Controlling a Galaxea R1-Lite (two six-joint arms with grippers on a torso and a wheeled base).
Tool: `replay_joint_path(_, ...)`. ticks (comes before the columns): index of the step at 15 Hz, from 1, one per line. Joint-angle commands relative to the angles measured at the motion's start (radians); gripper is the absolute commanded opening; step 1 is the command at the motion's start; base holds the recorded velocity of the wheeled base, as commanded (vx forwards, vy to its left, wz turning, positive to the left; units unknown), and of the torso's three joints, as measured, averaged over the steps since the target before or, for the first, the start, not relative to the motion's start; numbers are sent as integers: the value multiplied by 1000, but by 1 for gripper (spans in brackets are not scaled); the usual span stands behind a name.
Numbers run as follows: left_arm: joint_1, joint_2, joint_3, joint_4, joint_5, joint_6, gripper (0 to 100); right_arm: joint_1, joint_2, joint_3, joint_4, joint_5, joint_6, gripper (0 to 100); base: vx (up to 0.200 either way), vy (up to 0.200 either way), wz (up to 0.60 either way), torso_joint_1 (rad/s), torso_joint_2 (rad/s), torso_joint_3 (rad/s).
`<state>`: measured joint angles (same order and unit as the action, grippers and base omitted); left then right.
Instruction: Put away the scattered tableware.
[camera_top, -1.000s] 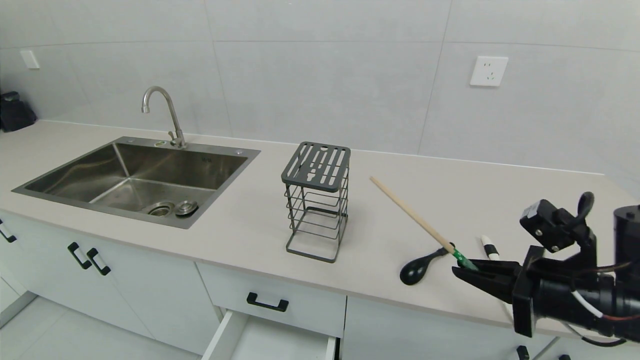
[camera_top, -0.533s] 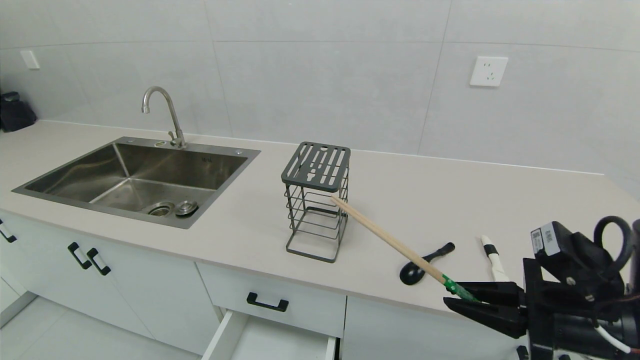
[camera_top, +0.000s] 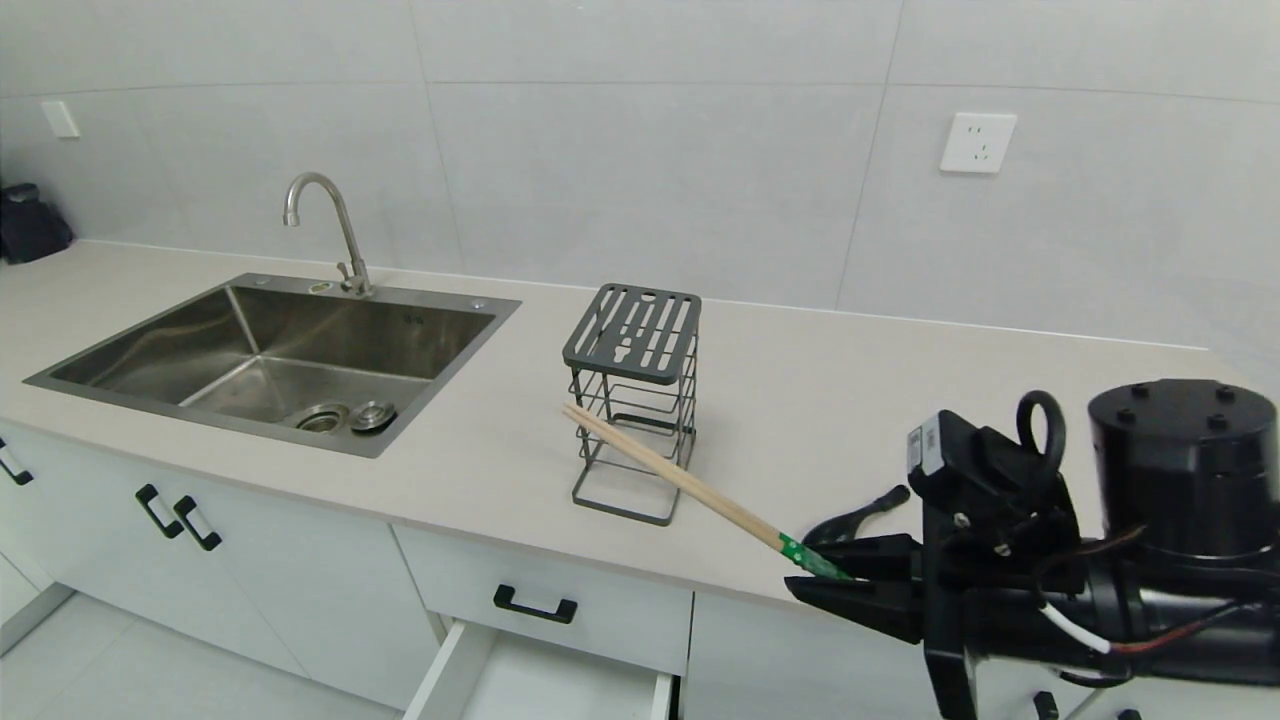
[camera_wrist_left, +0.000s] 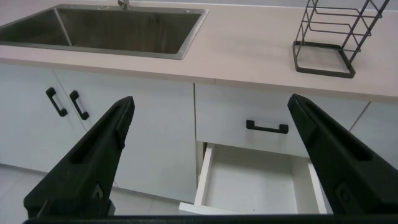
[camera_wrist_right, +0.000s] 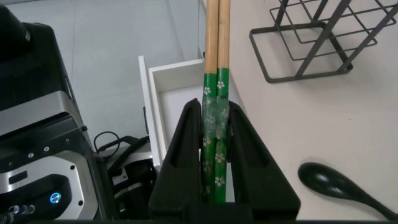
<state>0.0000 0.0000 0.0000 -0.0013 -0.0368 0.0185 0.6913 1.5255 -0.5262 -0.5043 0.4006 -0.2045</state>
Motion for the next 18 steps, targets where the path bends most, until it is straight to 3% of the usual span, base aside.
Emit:
replay_joint_path(1, 0, 0, 0, 0, 0, 0, 100, 28, 74, -61, 41, -5, 2, 0, 0, 0, 0, 0, 0, 0)
replay_joint_path(2, 0, 0, 0, 0, 0, 0, 100, 33, 81, -84, 73, -6, 0, 0, 0, 0, 0, 0, 0, 0)
replay_joint_path(4, 0, 0, 0, 0, 0, 0, 100, 42, 99, -193, 265, -26, -1, 0, 0, 0, 0, 0, 0, 0)
replay_joint_path(6, 0, 0, 0, 0, 0, 1, 100, 51, 125, -232, 291, -66, 0, 0, 0, 0, 0, 0, 0, 0)
replay_joint_path(13, 0, 0, 0, 0, 0, 0, 100, 333, 262, -252, 130, -189, 46, 0, 0, 0, 0, 0, 0, 0)
replay_joint_path(18, 0, 0, 0, 0, 0, 1, 100, 343, 286, -271, 99, -226, 96, 0, 0, 0, 0, 0, 0, 0)
